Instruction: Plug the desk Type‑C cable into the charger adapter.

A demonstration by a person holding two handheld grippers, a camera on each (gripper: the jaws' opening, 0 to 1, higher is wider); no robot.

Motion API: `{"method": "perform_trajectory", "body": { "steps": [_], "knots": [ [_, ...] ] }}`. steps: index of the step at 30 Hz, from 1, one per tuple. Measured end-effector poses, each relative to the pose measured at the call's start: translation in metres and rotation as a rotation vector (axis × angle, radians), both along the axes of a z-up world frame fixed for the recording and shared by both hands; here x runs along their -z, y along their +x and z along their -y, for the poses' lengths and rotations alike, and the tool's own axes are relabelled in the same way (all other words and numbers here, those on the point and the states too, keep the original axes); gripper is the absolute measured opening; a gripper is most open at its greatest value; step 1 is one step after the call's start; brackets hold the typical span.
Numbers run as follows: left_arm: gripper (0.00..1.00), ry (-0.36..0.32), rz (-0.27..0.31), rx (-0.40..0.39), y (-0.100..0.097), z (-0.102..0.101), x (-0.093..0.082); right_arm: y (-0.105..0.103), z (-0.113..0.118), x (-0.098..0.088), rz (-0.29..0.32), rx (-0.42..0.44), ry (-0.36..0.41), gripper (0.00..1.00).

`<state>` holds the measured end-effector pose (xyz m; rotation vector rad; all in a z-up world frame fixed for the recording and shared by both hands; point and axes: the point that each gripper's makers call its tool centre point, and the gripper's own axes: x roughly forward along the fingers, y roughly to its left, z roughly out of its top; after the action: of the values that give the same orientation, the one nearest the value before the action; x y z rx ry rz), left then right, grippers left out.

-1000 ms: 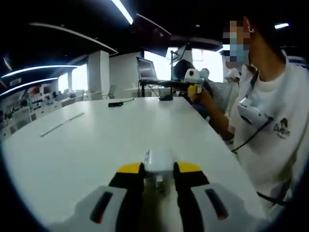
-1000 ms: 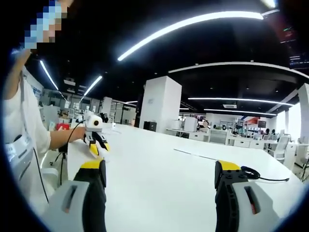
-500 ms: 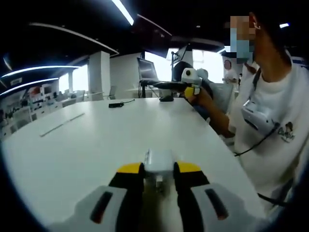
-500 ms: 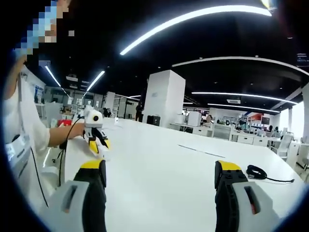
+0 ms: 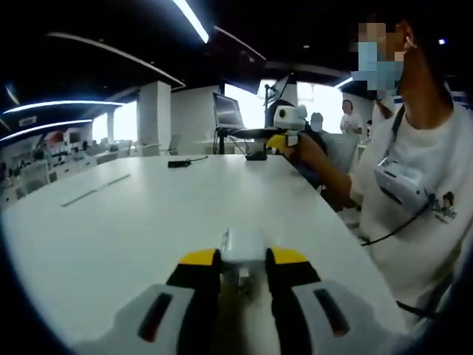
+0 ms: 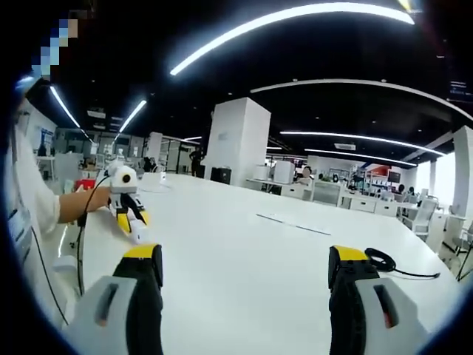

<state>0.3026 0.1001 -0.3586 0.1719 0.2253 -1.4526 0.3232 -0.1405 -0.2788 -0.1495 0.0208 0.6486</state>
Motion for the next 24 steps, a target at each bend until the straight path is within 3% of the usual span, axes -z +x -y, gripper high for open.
{"method": "perform_trajectory", "body": {
  "steps": [7, 24],
  "knots": [
    [0.25, 0.001, 0.005, -0.004, -0.001, 0.000, 0.000, 0.008, 0.010, -0.009, -0.002, 0.032, 0.000, 0.95],
    [0.25, 0.009, 0.017, -0.011, 0.000, -0.005, -0.001, 0.062, 0.053, -0.009, -0.073, 0.148, -0.112, 0.95]
  ]
}}
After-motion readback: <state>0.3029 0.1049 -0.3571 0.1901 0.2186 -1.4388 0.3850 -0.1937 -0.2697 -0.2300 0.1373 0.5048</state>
